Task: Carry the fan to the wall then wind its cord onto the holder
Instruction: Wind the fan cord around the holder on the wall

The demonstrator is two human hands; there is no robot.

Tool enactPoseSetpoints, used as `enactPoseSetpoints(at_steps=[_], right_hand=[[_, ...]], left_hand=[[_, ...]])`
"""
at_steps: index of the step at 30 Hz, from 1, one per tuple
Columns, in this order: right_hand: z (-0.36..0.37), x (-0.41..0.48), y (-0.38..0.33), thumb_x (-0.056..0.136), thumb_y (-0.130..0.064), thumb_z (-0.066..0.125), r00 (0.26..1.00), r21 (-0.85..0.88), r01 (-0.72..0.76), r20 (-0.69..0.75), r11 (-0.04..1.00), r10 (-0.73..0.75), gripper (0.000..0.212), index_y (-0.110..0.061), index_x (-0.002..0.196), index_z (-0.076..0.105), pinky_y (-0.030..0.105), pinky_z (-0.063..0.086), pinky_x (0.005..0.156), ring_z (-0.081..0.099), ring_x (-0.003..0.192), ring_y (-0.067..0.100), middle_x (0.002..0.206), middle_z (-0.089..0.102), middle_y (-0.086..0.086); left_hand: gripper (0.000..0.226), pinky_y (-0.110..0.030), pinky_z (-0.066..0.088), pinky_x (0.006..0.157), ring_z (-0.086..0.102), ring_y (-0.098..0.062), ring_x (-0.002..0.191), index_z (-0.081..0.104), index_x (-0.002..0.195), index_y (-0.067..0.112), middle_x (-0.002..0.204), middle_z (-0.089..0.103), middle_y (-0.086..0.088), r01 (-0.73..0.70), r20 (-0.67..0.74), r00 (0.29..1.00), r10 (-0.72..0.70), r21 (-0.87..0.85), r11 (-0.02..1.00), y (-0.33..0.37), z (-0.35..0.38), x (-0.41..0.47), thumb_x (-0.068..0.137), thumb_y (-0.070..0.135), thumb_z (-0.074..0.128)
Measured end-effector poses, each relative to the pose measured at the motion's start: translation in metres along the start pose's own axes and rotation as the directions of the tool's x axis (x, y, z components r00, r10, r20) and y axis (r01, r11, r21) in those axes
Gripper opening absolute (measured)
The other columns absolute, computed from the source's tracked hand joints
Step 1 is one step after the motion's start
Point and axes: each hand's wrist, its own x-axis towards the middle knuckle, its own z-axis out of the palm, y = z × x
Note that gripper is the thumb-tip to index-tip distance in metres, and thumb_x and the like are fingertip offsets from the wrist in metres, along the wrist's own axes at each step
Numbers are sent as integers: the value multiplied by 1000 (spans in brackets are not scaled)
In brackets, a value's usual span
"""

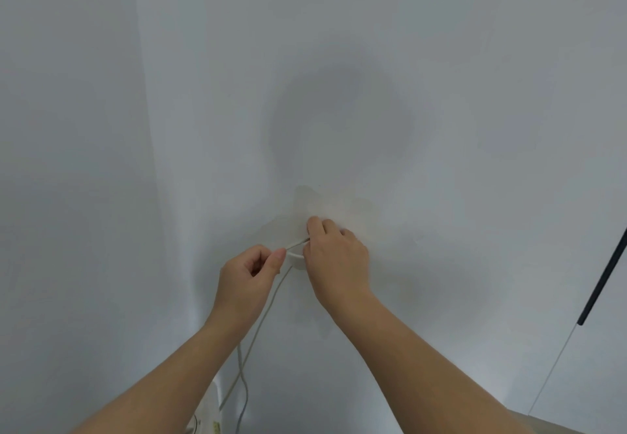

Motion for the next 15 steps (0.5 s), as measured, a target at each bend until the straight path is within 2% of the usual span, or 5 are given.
enactPoseSetpoints(at_steps=[4, 9, 11, 13, 15], right_hand=[[5, -3, 6, 64, -2, 78, 999, 84, 20, -47, 996, -16, 37, -14, 92, 58, 26, 30, 47, 55, 59, 24, 81, 60, 3], [3, -8, 21, 65, 6, 63, 993, 274, 79, -108, 959, -51, 23, -14, 71, 53, 25, 22, 45, 39, 52, 21, 77, 57, 1], [1, -8, 31, 67, -1, 51, 990, 364, 121, -114, 924, -84, 15, -15, 69, 56, 25, 24, 43, 46, 53, 23, 76, 58, -1], [-2, -8, 42, 70, -11, 38, 985, 456, 166, -118, 874, -126, 21, -15, 69, 58, 28, 38, 48, 55, 61, 21, 77, 61, -2], [-2, -9, 53, 72, -12, 37, 980, 503, 199, -92, 841, -177, 23, -15, 72, 59, 34, 48, 56, 58, 69, 20, 83, 62, -3]], left_hand=[[44, -28, 30, 51, 31, -12, 47, 51, 59, 8, 47, 34, 6, 38, 15, 999, -39, 80, 996, -4, -5, -2, 91, 37, 59], [49, -30, 30, 56, 33, -14, 48, 61, 55, 18, 50, 35, 1, 149, 178, 969, -172, 140, 979, -18, -10, -3, 79, 61, 57], [43, -29, 31, 58, 34, -9, 45, 62, 56, 18, 45, 36, 8, 176, 209, 955, -209, 168, 970, -19, -10, -3, 85, 49, 62], [36, -26, 31, 55, 33, -5, 42, 63, 59, 14, 42, 38, 10, 170, 202, 957, -207, 187, 968, -17, -6, -4, 88, 35, 65], [33, -18, 29, 49, 32, -4, 41, 63, 62, 8, 41, 39, 11, 148, 188, 964, -189, 212, 966, -15, -1, -6, 86, 30, 68]])
